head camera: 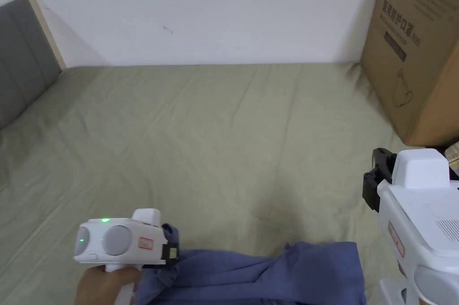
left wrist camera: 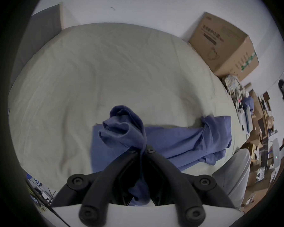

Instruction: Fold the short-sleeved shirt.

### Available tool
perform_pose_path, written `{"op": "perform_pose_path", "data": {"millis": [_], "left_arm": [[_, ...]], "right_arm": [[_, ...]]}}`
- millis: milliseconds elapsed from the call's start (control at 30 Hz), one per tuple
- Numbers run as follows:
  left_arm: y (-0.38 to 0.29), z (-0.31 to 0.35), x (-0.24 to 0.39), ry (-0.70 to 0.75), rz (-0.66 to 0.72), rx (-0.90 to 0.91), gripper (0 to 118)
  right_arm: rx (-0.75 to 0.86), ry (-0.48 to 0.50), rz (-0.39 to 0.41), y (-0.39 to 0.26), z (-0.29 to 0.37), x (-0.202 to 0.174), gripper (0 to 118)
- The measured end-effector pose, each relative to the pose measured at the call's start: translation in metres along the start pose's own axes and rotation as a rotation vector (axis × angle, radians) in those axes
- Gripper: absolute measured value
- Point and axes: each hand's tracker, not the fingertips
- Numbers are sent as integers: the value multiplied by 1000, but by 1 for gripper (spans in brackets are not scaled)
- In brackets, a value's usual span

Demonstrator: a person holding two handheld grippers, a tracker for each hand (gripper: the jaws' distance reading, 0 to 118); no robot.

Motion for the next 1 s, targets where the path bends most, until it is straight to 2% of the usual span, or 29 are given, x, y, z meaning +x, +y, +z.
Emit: {"op": "perform_pose_path", "data": {"millis": [300, 333, 367, 433, 500, 533, 667, 867, 933, 1000], "left_arm": [[-18, -78, 28, -11, 28, -97, 3], [-20, -80, 29, -4, 36, -99, 4], [-21, -80, 29, -3, 39, -96, 10], [-20, -72, 28, -52, 52, -72, 43], [-19, -61, 27, -150, 103, -34, 95], [-18, -55, 27, -160, 114, -13, 106], [-9, -12, 24, -149, 110, 144, 106], [-8, 33, -6, 11, 37, 355, 106], [-11, 34, -16, 59, 32, 394, 97], [-17, 37, -21, 71, 43, 412, 79]], "right_arm": [[-18, -15, -2, -4, 10, 7, 0], [-22, -16, -1, -4, 10, 7, 0], [-26, -17, 0, -5, 10, 7, 0], [-29, -19, -1, -6, 11, 8, 0], [-32, -19, -8, -5, 13, 10, 0], [-32, -17, -14, -4, 13, 10, 0], [-23, -23, -10, -2, 13, 12, 0], [-8, -14, -10, 2, 14, 12, 0], [-7, -11, -7, 2, 14, 11, 0], [-6, -3, -6, 3, 14, 10, 0]]}}
